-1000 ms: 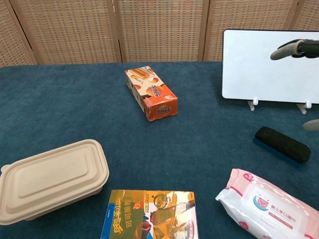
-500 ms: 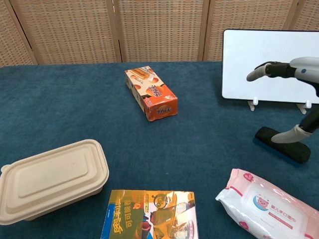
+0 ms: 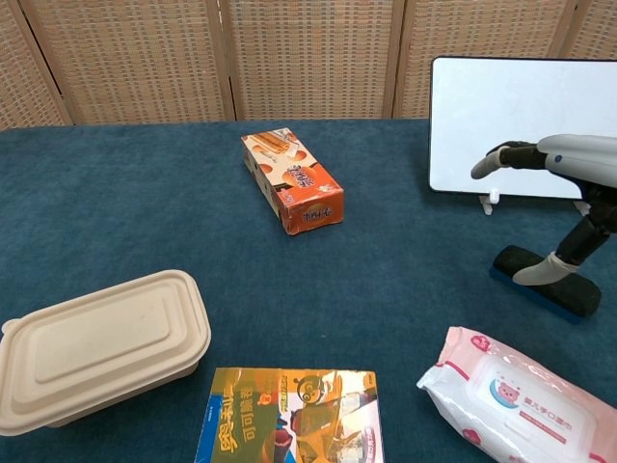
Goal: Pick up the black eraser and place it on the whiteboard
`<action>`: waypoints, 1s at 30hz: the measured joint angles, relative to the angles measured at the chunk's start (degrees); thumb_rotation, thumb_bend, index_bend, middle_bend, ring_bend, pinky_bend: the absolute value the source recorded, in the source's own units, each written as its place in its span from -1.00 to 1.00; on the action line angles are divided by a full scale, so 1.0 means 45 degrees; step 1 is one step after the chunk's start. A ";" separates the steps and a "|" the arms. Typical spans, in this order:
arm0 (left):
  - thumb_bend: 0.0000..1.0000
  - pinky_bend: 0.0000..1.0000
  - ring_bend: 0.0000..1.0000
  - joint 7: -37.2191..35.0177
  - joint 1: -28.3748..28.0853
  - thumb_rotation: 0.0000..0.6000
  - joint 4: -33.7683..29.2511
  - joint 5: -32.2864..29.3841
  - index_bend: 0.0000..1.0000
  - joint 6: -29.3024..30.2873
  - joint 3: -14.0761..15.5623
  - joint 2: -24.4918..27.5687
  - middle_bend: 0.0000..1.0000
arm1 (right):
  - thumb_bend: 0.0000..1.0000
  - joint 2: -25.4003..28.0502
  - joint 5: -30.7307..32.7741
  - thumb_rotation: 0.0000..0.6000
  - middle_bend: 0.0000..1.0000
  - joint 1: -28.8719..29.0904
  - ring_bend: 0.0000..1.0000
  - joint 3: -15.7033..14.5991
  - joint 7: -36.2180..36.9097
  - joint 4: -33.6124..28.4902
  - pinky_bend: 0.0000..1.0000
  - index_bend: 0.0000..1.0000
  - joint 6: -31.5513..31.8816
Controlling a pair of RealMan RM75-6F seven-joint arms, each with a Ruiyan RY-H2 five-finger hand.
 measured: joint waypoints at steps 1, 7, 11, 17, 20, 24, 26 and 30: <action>-0.50 -1.00 -1.00 -0.0001 -0.0003 1.00 0.0003 -0.0012 -1.00 -0.0011 -0.0002 -0.0002 -1.00 | -0.89 -0.0025 0.0067 1.00 -1.00 0.0044 -1.00 0.0001 0.0001 0.0070 -1.00 -0.74 -0.0012; -0.50 -1.00 -1.00 0.0066 -0.0033 1.00 0.0001 -0.0018 -1.00 -0.0085 0.0013 -0.0029 -1.00 | -0.89 -0.0168 0.0549 1.00 -1.00 0.0202 -1.00 -0.0019 0.0086 0.0431 -1.00 -0.74 -0.0054; -0.50 -1.00 -1.00 0.0097 -0.0043 1.00 0.0001 -0.0020 -1.00 -0.0119 0.0026 -0.0049 -1.00 | -0.89 -0.0296 0.1028 1.00 -1.00 0.0329 -1.00 0.0008 0.0208 0.0807 -1.00 -0.73 -0.0151; -0.50 -1.00 -1.00 0.0125 -0.0072 1.00 0.0003 -0.0052 -1.00 -0.0173 0.0021 -0.0064 -1.00 | -0.89 -0.0461 0.1433 1.00 -1.00 0.0526 -1.00 0.0019 0.0285 0.1196 -1.00 -0.72 -0.0081; -0.50 -1.00 -1.00 0.0147 -0.0080 1.00 -0.0007 -0.0086 -1.00 -0.0202 0.0019 -0.0071 -1.00 | -0.87 -0.0487 0.1742 1.00 -1.00 0.0583 -1.00 0.0061 0.0258 0.1176 -1.00 -0.72 -0.0007; -0.50 -1.00 -1.00 0.0143 -0.0085 1.00 0.0005 -0.0078 -1.00 -0.0195 0.0018 -0.0078 -1.00 | -0.81 -0.0554 0.2538 1.00 -1.00 0.0690 -1.00 0.0203 0.0151 0.1039 -1.00 -0.72 0.0184; -0.50 -1.00 -1.00 0.0133 -0.0092 1.00 0.0015 -0.0089 -1.00 -0.0210 0.0016 -0.0081 -1.00 | -0.80 -0.0623 0.2996 1.00 -1.00 0.0770 -1.00 0.0306 0.0052 0.0947 -1.00 -0.72 0.0384; -0.50 -1.00 -1.00 0.0100 -0.0125 1.00 0.0033 -0.0088 -1.00 -0.0282 0.0034 -0.0081 -1.00 | -0.79 -0.0873 0.3492 1.00 -1.00 0.0941 -1.00 0.0412 -0.0323 0.0901 -1.00 -0.69 0.0979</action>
